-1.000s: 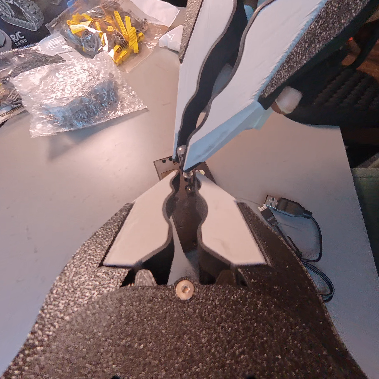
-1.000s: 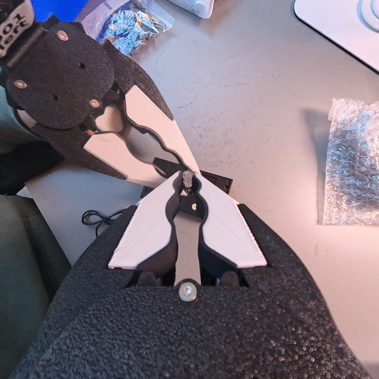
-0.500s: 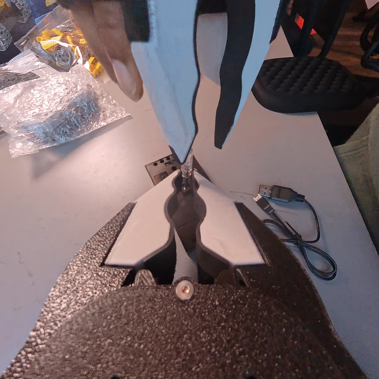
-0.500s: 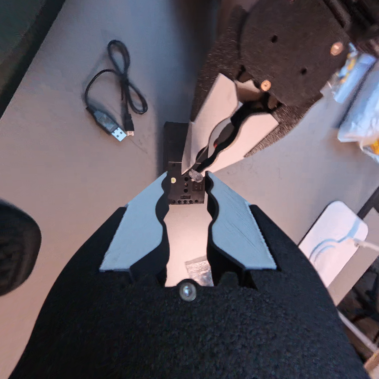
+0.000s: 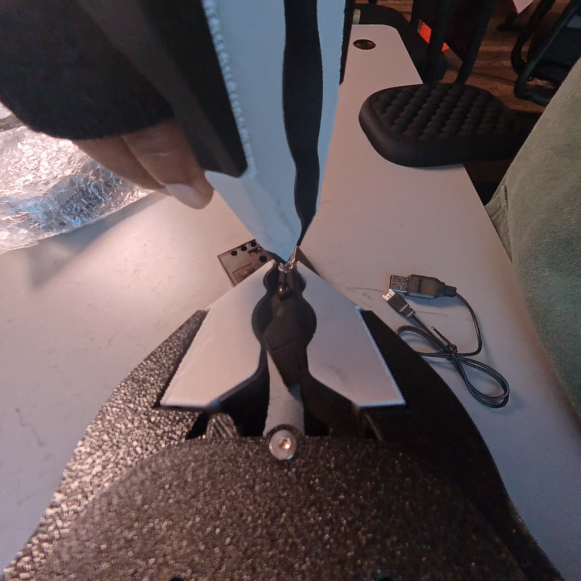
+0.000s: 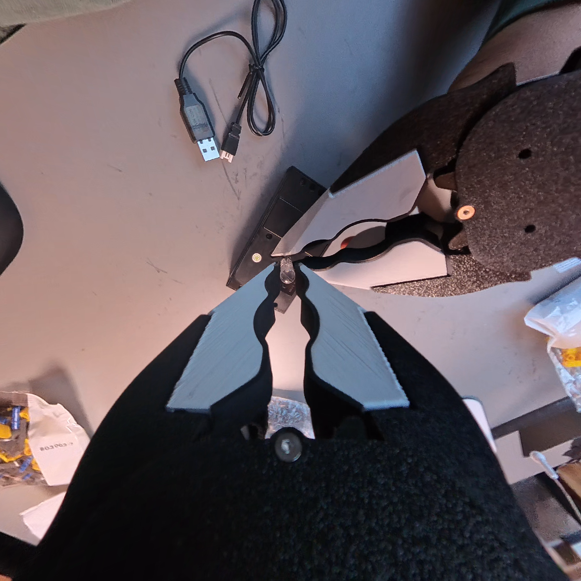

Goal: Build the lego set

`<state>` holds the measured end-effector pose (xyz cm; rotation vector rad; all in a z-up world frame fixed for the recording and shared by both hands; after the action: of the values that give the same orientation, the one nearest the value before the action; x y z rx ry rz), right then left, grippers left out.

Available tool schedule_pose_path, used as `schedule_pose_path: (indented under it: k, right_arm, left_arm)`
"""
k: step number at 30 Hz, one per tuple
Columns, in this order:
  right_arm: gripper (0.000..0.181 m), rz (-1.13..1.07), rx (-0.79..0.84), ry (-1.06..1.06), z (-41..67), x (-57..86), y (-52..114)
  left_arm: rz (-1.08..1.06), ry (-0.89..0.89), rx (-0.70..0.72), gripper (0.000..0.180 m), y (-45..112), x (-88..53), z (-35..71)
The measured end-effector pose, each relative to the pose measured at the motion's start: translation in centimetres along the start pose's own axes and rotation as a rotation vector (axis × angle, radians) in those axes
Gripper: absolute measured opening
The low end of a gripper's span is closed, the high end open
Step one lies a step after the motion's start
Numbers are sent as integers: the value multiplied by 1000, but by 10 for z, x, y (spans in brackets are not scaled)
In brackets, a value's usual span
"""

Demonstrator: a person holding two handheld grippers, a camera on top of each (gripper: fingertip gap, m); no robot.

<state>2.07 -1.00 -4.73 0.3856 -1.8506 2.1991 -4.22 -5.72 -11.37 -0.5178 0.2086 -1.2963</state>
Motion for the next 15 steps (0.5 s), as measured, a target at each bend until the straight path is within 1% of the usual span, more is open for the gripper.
schedule_pose_path:
  k: [1,2,4,5,7,8,10,15]
  right_arm:
    - [7,-9,-5,37,0,0,0]
    - [7,-18,-16,81,0,-2,0]
    - [7,-46,-41,171,0,-5,-1]
    - [7,-59,-49,215,0,-7,-1]
    - [7,-82,-65,305,0,-9,-2]
    - [6,-86,-75,367,-1,-9,-2]
    - [6,-97,-95,466,-1,-9,-1]
    - [6,-141,-163,741,1,-10,-1]
  left_arm:
    - [-1,-11,1,8,-1,0,0]
    - [-2,-25,-10,16,-2,1,-2]
    - [5,-51,-56,50,-10,3,-9]
    - [2,-69,-73,61,-15,5,-13]
    - [-7,-112,-105,70,-23,9,-22]
    - [-11,-129,-122,70,-25,12,-26]
    - [-24,-144,-123,60,-24,18,-29]
    - [34,-133,-194,56,-19,26,-32]
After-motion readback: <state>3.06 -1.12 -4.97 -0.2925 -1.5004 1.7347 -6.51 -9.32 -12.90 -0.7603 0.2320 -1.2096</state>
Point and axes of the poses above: each gripper's, where its closed fingertips meet, y out along the fingers, z out of its top, x = y × z across the jaws, the point moved 9 cm from there along -y, back along the fingers, and after that the axes turned 15 degrees about -z, right-handed, at the moved point
